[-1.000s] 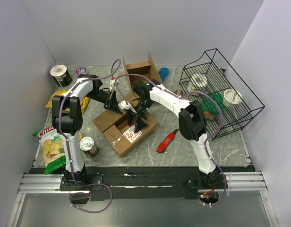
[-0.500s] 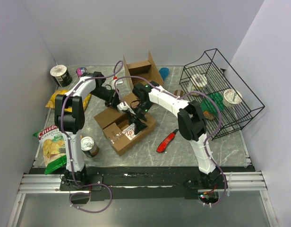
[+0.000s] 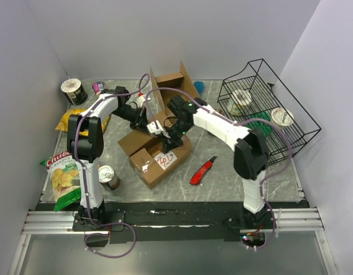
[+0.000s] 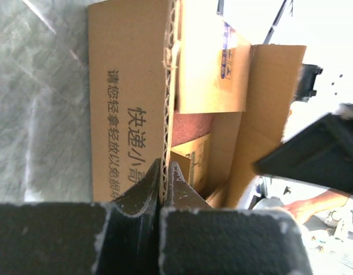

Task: Unpack the express box
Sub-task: Open the express box at the center of the board.

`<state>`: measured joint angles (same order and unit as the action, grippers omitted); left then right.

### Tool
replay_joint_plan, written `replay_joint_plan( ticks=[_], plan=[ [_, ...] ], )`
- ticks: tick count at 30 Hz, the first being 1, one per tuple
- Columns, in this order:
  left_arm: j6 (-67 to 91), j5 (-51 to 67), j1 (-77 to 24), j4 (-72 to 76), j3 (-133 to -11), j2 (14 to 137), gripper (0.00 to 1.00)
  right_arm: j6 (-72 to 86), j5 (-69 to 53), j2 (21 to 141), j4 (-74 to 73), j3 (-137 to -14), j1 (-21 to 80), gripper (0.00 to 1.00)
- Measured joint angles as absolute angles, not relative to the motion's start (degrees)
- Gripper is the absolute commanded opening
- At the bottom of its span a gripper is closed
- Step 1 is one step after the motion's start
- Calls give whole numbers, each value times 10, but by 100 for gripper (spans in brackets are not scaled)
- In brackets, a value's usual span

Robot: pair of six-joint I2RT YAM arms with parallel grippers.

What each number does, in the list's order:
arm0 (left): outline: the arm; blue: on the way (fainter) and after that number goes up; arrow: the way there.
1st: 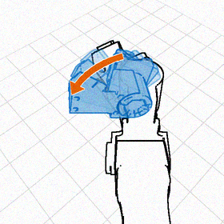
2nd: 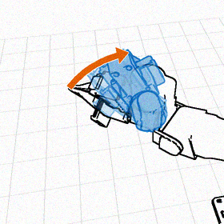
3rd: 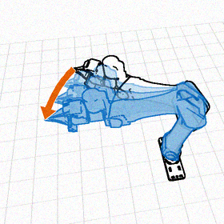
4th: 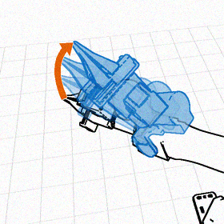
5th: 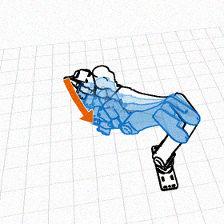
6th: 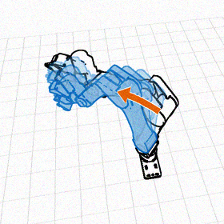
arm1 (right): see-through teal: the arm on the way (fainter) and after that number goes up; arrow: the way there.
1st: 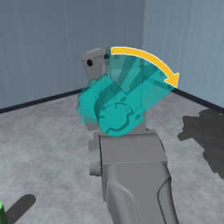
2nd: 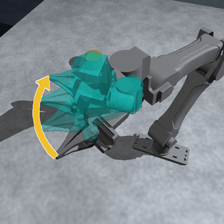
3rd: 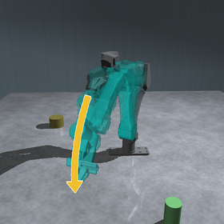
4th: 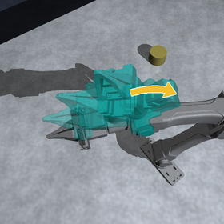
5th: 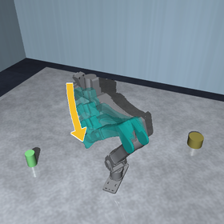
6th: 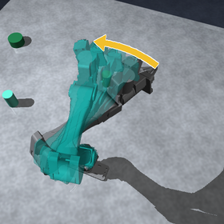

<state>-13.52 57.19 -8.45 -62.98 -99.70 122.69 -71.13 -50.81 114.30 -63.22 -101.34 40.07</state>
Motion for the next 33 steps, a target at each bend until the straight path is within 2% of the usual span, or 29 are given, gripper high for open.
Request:
replay_joint_plan(
  ticks=[6, 10, 11, 12, 14, 16, 19, 26, 29, 33],
  plan=[
    [-127, 561, -74, -575, -964, 1208, 1, -705, -463, 1006, -655, -939, 404, 0],
    [-126, 561, -67, -555, -938, 1197, 1, -704, -429, 901, -604, -825, 399, 0],
    [-125, 569, -68, -552, -933, 1197, 1, -702, -427, 881, -585, -796, 396, 6],
    [-123, 576, -69, -549, -929, 1196, 1, -699, -425, 858, -562, -757, 391, 20],
    [-122, 588, -71, -542, -921, 1193, 1, -681, -427, 831, -529, -701, 382, 25],
    [-124, 590, -69, -533, -921, 1189, 1, -637, -426, 822, -537, -671, 366, 35],
    [-130, 579, -62, -518, -921, 1179, 1, -568, -433, 830, -541, -693, 334, 42],
    [-155, 578, -71, -517, -923, 1154, 1, -416, -494, 881, -455, -921, 288, 40],
    [-157, 578, -87, -515, -924, 1151, 1, -386, -497, 899, -391, -942, 303, 36],
    [-151, 586, -100, -509, -921, 1149, 1, -403, -492, 970, -357, -947, 340, 36]
  ],
)
